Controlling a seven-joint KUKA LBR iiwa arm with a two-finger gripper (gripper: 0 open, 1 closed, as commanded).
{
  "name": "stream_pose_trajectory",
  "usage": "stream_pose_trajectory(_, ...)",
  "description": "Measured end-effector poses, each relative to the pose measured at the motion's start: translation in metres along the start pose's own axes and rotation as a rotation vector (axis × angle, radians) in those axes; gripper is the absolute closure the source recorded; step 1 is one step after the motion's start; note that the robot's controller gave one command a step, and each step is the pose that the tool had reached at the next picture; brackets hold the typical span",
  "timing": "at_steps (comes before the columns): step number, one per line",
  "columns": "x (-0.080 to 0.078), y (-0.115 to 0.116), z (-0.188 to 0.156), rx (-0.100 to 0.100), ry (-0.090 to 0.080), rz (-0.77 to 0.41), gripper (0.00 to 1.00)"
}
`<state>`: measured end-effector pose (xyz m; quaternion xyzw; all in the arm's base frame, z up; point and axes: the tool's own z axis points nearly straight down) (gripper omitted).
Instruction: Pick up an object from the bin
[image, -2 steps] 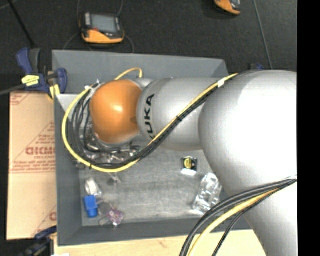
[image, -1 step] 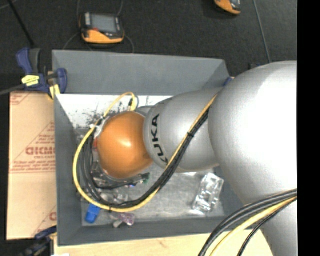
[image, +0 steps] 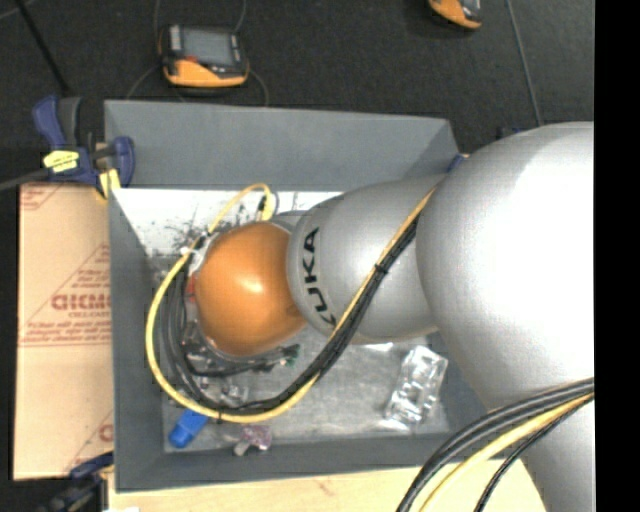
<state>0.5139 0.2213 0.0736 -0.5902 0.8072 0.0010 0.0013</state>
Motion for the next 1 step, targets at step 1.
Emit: stream_pose_trajectory(1, -0.0160, 0.0082, -0.1371, 0.008, -0.005, -0.026, 1.00)
